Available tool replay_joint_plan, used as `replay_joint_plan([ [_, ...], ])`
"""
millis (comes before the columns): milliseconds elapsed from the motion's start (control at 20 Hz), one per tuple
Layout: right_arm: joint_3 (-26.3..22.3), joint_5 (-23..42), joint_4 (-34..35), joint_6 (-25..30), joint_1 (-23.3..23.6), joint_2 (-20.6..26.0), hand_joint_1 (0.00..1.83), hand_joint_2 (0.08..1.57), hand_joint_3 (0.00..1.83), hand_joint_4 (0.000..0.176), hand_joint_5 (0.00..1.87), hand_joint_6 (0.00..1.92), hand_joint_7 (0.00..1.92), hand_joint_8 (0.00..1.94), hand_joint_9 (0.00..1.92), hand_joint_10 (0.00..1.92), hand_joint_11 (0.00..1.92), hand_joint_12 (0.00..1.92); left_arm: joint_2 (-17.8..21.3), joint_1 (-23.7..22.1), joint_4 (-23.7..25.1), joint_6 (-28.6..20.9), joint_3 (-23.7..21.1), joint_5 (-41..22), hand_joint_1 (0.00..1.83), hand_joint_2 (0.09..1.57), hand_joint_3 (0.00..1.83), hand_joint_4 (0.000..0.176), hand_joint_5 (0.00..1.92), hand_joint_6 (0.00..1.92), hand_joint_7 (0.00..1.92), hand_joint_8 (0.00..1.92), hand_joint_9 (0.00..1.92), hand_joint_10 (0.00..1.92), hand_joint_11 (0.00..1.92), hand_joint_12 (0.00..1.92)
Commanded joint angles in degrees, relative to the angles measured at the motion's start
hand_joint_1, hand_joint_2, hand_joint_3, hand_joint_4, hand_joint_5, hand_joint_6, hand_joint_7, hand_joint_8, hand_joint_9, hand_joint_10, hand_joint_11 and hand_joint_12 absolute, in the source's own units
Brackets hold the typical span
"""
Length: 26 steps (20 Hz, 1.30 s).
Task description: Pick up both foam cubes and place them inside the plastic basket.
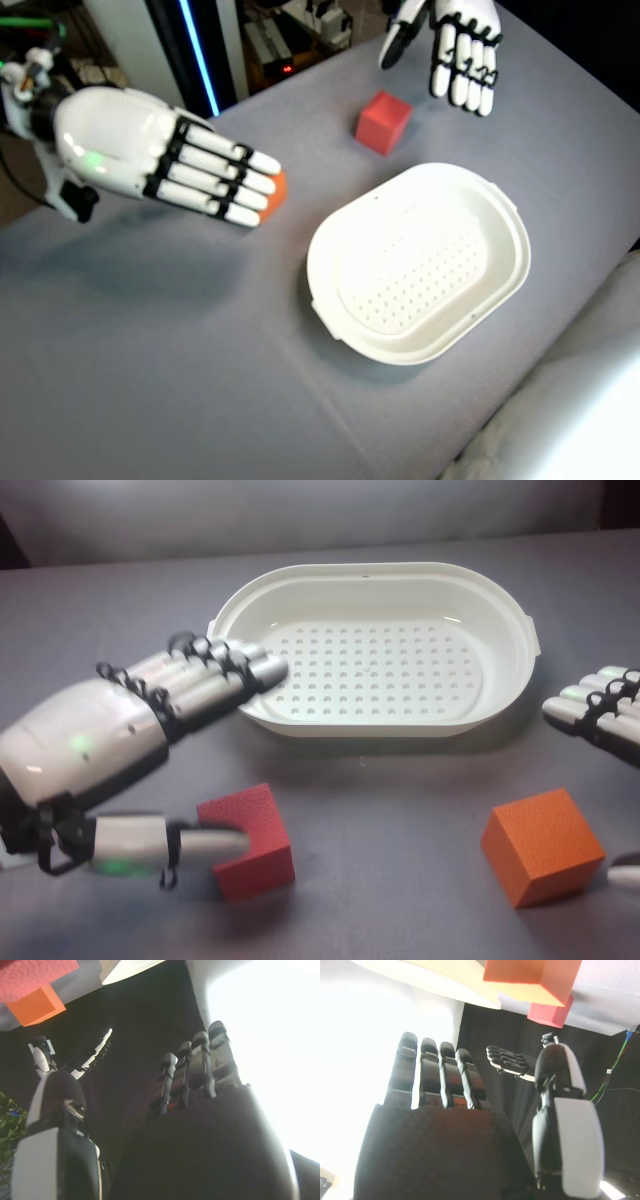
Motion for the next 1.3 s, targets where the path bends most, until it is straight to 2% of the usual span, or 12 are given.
replay_joint_plan([
  [0, 0.4, 4.9, -0.1, 0.4, 0.6, -0.4, 0.57, 1.09, 0.0, 0.0, 0.0, 0.0, 0.0, 0.0, 0.0, 0.0, 0.0, 0.0, -0.5, -0.5, -0.3, -0.7, -0.2, -4.6, 0.52, 1.05, 0.0, 0.042, 0.0, 0.0, 0.0, 0.0, 0.0, 0.0, 0.0, 0.0],
  [150, 1.9, 1.4, -0.5, 1.3, 1.8, -2.4, 0.65, 1.02, 0.0, 0.0, 0.0, 0.0, 0.0, 0.0, 0.0, 0.0, 0.0, 0.0, -1.6, 0.1, 0.2, -1.5, 0.0, -2.7, 0.57, 0.99, 0.0, 0.017, 0.0, 0.0, 0.0, 0.0, 0.0, 0.0, 0.02, 0.03],
  [300, 3.9, -2.6, -0.7, 1.5, 3.7, -5.2, 0.74, 0.98, 0.0, 0.0, 0.0, 0.0, 0.0, 0.0, 0.0, 0.0, 0.0, 0.0, -3.4, 0.3, 0.6, -2.7, 1.2, -0.4, 0.61, 0.94, 0.0, 0.037, 0.0, 0.0, 0.0, 0.0, 0.0, 0.0, 0.0, 0.57],
  [500, 6.4, -6.4, -0.8, 1.6, 6.1, -8.1, 0.78, 0.98, 0.0, 0.0, 0.0, 0.0, 0.0, 0.0, 0.0, 0.0, 0.0, 0.0, -5.1, 0.0, 0.7, -2.9, 2.5, 2.1, 0.73, 0.91, 0.0, 0.053, 0.0, 0.0, 0.0, 0.0, 0.0, 0.0, 0.0, 0.7],
  [650, 8.5, -9.6, -0.8, 2.0, 7.2, -10.4, 0.78, 1.08, 0.01, 0.0, 0.02, 0.0, 0.14, 0.02, 0.1, 0.03, 0.02, 0.02, -6.8, -0.2, 0.7, -3.9, 4.1, 4.0, 0.83, 1.02, 0.01, 0.0, 0.03, 0.0, 0.08, 0.01, 0.13, 0.04, 0.0, 1.18],
  [700, 8.9, -9.9, -0.8, 2.4, 7.4, -10.9, 0.82, 1.11, 0.0, 0.0, 0.09, 0.01, 0.22, 0.0, 0.18, 0.01, 0.0, 0.24, -7.2, -0.2, 0.6, -4.3, 4.5, 4.2, 0.88, 1.06, 0.01, 0.0, 0.1, 0.01, 0.15, 0.01, 0.18, 0.05, 0.0, 1.34],
  [750, 9.4, -10.2, -0.8, 2.7, 7.6, -11.4, 0.91, 1.14, 0.0, 0.0, 0.26, 0.04, 0.42, 0.03, 0.34, 0.08, 0.0, 0.79, -7.6, -0.2, 0.6, -4.4, 4.8, 4.8, 0.99, 1.11, 0.01, 0.0, 0.28, 0.03, 0.33, 0.03, 0.34, 0.16, 0.04, 1.47],
  [800, 9.7, -10.5, -0.8, 2.8, 7.8, -11.7, 1.07, 1.17, 0.0, 0.0, 0.61, 0.18, 0.76, 0.17, 0.54, 0.52, 0.11, 1.33, -7.9, -0.4, 0.6, -4.4, 5.2, 5.5, 1.17, 1.11, 0.0, 0.0, 0.55, 0.06, 0.66, 0.18, 0.56, 0.69, 0.35, 1.53],
  [850, 10.0, -10.8, -0.8, 2.8, 8.0, -11.9, 1.17, 1.24, 0.0, 0.0, 0.67, 1.06, 0.87, 1.05, 0.64, 0.9, 0.28, 1.62, -8.2, -0.5, 0.6, -4.4, 5.4, 6.0, 1.3, 1.16, 0.0, 0.0, 0.7, 0.07, 0.79, 1.04, 0.7, 1.11, 0.59, 1.6],
  [900, 10.0, -10.8, -0.8, 2.8, 8.1, -11.9, 1.2, 1.25, 0.0, 0.0, 0.69, 1.15, 0.83, 1.44, 0.77, 1.37, 0.55, 1.78, -8.2, -0.5, 0.6, -4.4, 5.4, 5.9, 1.24, 1.2, 0.03, 0.0, 0.72, 0.89, 0.84, 1.38, 0.9, 1.35, 0.87, 1.64],
  [1000, 9.5, -9.4, -1.1, 2.8, 8.2, -11.3, 1.34, 1.24, 0.0, 0.0, 0.66, 1.15, 0.77, 1.45, 0.74, 1.64, 0.6, 1.82, -7.5, -0.5, 0.3, -3.6, 5.0, 4.1, 1.22, 1.24, 0.0, 0.0, 0.74, 1.1, 0.76, 1.6, 0.86, 1.58, 0.89, 1.7],
  [1250, 7.2, -1.0, -1.1, 2.8, 8.6, -7.1, 1.34, 1.22, 0.0, 0.0, 0.65, 1.29, 0.78, 1.3, 0.82, 1.51, 0.61, 1.63, -4.6, -2.7, -0.2, -1.2, 3.3, -1.5, 1.33, 1.28, 0.0, 0.0, 0.58, 1.35, 0.62, 1.52, 0.73, 1.66, 0.69, 1.74],
])
